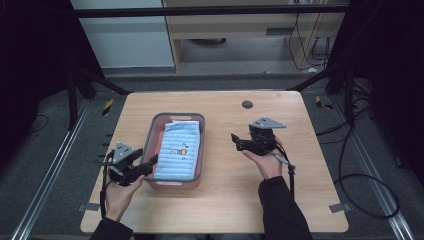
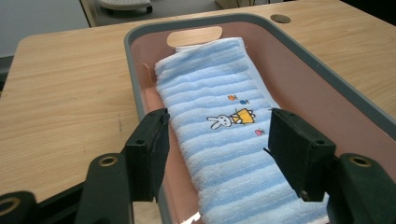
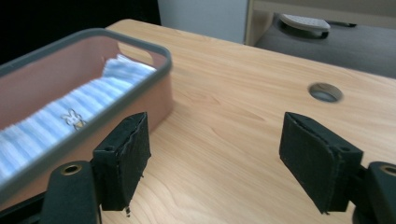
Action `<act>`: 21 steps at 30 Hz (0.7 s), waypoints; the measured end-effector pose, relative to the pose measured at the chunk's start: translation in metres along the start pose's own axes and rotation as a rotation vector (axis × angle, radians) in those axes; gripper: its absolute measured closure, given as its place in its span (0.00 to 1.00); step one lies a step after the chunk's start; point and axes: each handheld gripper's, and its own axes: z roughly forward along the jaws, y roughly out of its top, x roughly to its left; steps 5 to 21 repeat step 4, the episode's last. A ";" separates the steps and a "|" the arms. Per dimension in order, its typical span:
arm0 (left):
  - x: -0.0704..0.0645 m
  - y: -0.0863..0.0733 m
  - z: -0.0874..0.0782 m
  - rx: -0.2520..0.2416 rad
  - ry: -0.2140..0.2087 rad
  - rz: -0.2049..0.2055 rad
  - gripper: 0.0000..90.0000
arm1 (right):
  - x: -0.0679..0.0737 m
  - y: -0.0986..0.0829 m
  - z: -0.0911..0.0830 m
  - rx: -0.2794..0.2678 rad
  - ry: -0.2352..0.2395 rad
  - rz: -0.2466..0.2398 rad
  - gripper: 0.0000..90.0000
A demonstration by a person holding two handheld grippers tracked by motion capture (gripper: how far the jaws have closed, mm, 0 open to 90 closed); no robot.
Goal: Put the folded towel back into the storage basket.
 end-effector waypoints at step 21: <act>0.007 -0.001 -0.001 -0.009 0.003 0.012 0.38 | -0.014 -0.014 -0.018 -0.004 -0.020 0.016 0.26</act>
